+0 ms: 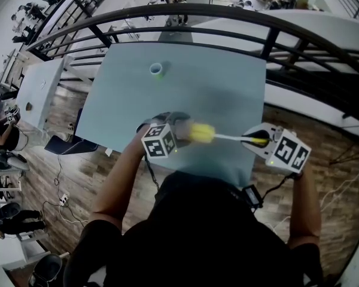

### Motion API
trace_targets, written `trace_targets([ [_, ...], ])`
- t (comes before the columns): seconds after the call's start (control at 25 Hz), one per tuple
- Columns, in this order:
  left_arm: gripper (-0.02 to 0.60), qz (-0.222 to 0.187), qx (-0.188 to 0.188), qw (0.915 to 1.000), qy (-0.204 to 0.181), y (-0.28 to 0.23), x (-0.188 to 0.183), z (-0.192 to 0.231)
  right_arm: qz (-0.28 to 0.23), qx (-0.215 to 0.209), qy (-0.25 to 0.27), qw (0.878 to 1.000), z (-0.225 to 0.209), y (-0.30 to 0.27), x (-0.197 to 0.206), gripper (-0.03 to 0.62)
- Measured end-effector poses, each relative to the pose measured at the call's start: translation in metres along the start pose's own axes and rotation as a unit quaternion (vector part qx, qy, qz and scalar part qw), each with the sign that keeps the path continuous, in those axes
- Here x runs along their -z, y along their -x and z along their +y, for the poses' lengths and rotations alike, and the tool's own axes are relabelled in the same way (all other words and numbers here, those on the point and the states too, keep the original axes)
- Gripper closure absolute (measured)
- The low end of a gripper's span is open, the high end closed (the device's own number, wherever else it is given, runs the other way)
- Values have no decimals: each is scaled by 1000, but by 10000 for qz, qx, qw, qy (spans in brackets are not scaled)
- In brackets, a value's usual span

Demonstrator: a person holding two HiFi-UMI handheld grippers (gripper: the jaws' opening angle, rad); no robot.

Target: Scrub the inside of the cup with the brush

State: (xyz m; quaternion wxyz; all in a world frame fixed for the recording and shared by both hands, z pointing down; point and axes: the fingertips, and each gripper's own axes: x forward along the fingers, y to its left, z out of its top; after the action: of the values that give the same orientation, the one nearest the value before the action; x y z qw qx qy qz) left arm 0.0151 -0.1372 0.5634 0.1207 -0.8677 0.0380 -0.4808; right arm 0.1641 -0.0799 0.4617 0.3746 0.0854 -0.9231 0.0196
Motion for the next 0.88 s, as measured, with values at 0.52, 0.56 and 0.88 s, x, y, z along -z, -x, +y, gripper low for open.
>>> trace_targets([
  [0.52,219,-82,-45,9994,-325,3,-28,-3,30,52,-47,10000,-8,-32,-20,554],
  [0.56,219,-44,-63,9994,-329,3,-25,-4,22,47,-60,10000,-9,-32,-21,554],
  [0.88,219,160,-163,9995,-235,4,-1,-6,107,40,-64,9999,-7,-18,-11,554],
])
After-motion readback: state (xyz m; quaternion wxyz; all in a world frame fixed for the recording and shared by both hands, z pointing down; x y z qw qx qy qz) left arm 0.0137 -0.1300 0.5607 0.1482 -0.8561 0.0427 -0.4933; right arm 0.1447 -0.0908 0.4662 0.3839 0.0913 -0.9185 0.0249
